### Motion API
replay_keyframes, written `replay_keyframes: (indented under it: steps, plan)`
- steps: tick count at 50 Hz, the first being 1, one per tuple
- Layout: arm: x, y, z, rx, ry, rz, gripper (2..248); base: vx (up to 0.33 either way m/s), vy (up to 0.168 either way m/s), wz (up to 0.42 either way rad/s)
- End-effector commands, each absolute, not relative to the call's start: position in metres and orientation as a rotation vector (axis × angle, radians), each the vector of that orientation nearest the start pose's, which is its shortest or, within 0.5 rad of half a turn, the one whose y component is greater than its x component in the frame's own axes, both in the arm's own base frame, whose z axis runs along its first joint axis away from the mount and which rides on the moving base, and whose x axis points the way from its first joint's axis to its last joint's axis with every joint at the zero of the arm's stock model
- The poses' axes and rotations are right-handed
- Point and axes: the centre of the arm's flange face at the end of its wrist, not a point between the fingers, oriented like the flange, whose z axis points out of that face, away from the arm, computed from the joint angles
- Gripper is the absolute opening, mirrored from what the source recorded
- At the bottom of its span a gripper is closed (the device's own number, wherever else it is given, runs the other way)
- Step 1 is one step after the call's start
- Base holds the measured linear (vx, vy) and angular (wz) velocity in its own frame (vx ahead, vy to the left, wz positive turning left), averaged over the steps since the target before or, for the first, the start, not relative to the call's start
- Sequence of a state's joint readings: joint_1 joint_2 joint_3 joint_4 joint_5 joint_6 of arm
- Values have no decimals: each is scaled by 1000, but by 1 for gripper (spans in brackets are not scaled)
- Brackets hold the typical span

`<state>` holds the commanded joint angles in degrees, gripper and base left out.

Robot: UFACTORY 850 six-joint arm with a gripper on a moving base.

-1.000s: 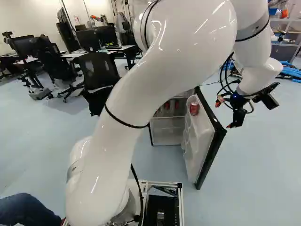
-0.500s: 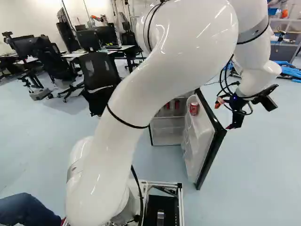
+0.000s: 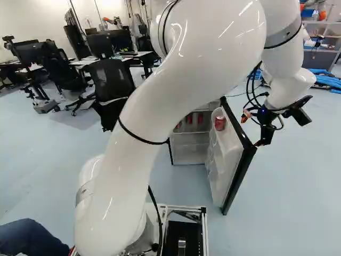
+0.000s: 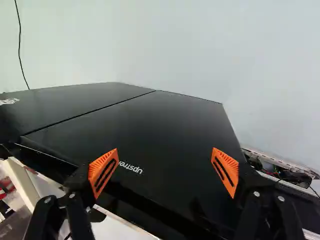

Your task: Grab a drink from the fridge

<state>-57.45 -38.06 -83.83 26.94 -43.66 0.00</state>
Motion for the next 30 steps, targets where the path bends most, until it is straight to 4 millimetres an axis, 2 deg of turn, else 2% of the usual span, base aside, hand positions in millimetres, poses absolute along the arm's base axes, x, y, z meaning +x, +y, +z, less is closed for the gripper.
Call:
replay_keyframes:
  steps: [30]
  plan:
    - [376,-525,396,-2243,1764,-250,247,0,0,0]
